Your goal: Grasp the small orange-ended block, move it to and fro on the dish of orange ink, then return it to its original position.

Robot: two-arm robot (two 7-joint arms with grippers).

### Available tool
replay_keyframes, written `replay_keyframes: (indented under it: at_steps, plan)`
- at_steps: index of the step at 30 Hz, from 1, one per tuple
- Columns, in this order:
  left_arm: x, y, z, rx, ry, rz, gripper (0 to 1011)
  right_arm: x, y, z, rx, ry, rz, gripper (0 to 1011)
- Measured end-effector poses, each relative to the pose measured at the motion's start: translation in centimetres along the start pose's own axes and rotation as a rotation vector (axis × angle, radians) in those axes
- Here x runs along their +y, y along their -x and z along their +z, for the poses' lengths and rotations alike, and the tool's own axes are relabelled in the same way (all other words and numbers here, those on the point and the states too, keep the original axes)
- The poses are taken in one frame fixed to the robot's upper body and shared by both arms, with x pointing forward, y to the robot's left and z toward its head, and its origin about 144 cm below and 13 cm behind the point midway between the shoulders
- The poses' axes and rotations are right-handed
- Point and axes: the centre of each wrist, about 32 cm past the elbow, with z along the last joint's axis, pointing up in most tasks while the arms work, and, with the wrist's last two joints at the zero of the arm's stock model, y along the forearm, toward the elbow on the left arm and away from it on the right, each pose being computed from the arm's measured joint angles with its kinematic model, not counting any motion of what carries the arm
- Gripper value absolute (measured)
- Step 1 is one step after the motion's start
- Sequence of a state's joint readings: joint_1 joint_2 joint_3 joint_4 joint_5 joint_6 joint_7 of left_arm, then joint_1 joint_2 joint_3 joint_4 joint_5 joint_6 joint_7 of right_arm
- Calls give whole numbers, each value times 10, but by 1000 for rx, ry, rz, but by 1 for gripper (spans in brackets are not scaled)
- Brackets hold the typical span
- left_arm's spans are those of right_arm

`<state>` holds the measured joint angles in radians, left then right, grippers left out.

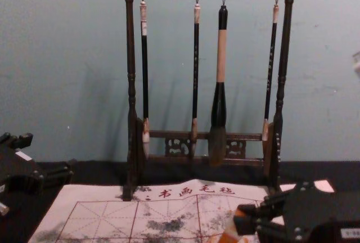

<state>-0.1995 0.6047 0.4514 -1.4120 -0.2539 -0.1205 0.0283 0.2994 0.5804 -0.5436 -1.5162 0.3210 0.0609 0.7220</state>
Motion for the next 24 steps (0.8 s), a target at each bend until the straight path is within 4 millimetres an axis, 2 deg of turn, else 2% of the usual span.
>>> replay_keyframes:
  at_steps: [10, 24]
  plan:
    - [0, 0, 0, 0, 0, 0, 1001, 6, -3, 10, -50, 112, 50, 88]
    - [0, 0, 0, 0, 0, 0, 1001, 11, -8, 15, -68, 146, 69, 88]
